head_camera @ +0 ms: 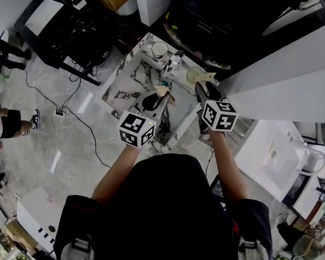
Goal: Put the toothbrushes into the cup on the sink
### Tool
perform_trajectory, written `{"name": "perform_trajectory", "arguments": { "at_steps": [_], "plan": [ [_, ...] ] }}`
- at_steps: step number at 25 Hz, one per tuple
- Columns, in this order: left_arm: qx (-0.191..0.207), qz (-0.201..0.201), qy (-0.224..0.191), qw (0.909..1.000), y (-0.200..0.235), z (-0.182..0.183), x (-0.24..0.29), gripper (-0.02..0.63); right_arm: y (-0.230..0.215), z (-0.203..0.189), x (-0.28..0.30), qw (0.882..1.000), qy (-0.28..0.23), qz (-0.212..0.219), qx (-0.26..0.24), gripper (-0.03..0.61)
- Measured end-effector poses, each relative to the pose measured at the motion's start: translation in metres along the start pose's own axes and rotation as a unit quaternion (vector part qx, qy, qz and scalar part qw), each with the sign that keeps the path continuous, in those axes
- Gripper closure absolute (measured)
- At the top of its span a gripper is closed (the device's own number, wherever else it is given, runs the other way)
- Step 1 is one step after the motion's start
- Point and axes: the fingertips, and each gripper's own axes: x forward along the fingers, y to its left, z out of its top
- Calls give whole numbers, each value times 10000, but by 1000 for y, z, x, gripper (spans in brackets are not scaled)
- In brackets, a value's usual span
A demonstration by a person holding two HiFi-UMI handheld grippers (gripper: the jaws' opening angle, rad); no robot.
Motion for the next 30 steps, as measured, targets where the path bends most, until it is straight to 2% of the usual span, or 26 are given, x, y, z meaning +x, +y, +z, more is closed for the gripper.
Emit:
{"name": "perform_trajectory", "arguments": {
  "at_steps": [16, 20, 30],
  "plan": [
    [158, -279, -91, 9994, -26, -8, -51, 566, 42, -24, -51, 9996, -272, -124, 21, 419],
    [190, -315, -123, 9992, -29, -9, -62, 568, 58, -24, -62, 9990, -435, -31, 14, 420],
    [291, -384, -232, 9986, -32, -10, -91, 568, 87, -28, -82, 9978, -644, -50, -133, 500]
  ]
}}
